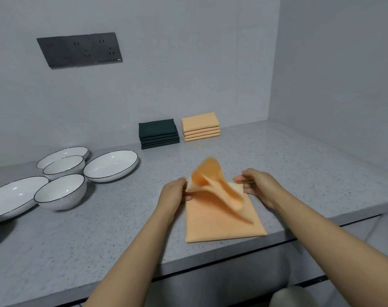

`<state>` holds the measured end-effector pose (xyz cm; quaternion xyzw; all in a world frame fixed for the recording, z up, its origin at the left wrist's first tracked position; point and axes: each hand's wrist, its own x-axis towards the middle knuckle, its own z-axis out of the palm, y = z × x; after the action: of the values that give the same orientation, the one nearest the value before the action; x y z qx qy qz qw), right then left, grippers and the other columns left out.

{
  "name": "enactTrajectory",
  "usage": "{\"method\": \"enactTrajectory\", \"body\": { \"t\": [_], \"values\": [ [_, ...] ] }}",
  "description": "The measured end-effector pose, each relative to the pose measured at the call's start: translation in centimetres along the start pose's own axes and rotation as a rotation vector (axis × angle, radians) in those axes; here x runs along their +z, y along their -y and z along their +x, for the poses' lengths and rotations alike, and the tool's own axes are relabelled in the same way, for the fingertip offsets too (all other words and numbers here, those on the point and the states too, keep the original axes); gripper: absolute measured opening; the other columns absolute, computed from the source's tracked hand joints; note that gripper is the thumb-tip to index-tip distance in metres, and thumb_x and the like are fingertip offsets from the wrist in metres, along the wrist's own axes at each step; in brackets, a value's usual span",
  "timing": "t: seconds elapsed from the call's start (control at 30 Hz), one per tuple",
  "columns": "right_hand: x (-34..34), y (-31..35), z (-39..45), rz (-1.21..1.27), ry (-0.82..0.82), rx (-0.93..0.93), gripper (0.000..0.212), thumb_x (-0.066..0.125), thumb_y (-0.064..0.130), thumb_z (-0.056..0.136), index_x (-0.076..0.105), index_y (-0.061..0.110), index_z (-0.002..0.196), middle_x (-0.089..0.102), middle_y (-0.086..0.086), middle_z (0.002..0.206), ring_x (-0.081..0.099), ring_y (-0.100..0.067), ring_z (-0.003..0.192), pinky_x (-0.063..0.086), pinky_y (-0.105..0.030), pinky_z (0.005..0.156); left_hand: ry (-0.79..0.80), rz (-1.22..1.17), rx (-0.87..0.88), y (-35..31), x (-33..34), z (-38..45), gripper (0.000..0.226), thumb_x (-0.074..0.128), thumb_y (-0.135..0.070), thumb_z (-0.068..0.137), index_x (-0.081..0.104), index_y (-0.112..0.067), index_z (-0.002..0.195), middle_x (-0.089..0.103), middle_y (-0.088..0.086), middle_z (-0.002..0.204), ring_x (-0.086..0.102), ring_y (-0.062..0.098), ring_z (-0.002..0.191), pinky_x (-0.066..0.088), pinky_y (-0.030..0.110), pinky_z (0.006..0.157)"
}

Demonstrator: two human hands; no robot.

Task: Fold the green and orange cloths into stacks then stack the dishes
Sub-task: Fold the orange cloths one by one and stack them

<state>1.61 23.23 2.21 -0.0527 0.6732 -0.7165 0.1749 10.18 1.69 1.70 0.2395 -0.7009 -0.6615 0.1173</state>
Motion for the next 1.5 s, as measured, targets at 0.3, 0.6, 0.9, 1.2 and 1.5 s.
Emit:
{"method": "enactTrajectory", "body": {
  "t": [0.3, 0.6, 0.9, 1.2, 1.5],
  "values": [
    [0.7, -0.6, -0.5, -0.442, -0.014, -0.091, 0.024, 0.075, 0.011, 0.078, 0.07, 0.012, 0.101, 0.065, 0.001, 0.105, 0.059, -0.014, 0.101, 0.045, -0.026, 0.091, 0.108, 0.553, 0.308, 1.0, 0.3, -1.3, 0.02, 0.06, -0.021, 0.091, 0.065, -0.017, 0.109, 0.054, -0.005, 0.116, 0.052, 0.008, 0.102, 0.038, 0.016, 0.083],
    [0.8, -1.0, -0.4, -0.963, 0.026, -0.277, 0.031, 0.066, 0.01, 0.086, 0.064, 0.015, 0.117, 0.055, -0.002, 0.12, 0.049, -0.017, 0.116, 0.034, -0.018, 0.093, 0.169, 0.756, 0.362, 1.2, -0.3, -1.5, 0.033, 0.058, -0.013, 0.093, 0.058, -0.017, 0.126, 0.044, -0.001, 0.124, 0.042, 0.017, 0.121, 0.03, 0.022, 0.106],
    [4.0, -1.3, -3.8, -1.46, 0.039, -0.488, 0.045, 0.026, 0.027, 0.102, 0.033, 0.021, 0.146, 0.021, -0.002, 0.157, 0.013, -0.019, 0.144, 0.003, -0.034, 0.117, 0.177, 1.281, 0.372, -0.5, 4.1, -4.2, 0.05, 0.025, -0.021, 0.099, 0.029, -0.005, 0.146, 0.008, 0.015, 0.159, 0.003, 0.028, 0.147, 0.001, 0.039, 0.12],
    [2.2, -4.2, -4.2, -1.517, 0.141, -0.279, 0.056, 0.01, 0.044, 0.101, -0.005, 0.025, 0.151, -0.01, 0.002, 0.159, -0.012, -0.012, 0.145, -0.011, -0.036, 0.118, 0.254, 1.387, 0.317, 3.1, 3.1, -4.7, 0.062, 0.01, -0.048, 0.1, -0.01, -0.021, 0.152, -0.02, 0.01, 0.157, -0.021, 0.021, 0.144, -0.014, 0.039, 0.117],
    [1.1, -4.2, -4.0, -1.517, 0.071, -0.368, 0.059, 0.01, 0.044, 0.1, 0.011, 0.016, 0.152, 0.003, -0.001, 0.159, -0.008, -0.017, 0.146, -0.016, -0.039, 0.116, 0.31, 1.404, 0.429, 3.0, -0.5, -4.2, 0.057, 0.009, -0.044, 0.102, -0.002, -0.023, 0.153, -0.013, 0.001, 0.159, -0.02, 0.011, 0.144, -0.023, 0.045, 0.113]
  ]
}}
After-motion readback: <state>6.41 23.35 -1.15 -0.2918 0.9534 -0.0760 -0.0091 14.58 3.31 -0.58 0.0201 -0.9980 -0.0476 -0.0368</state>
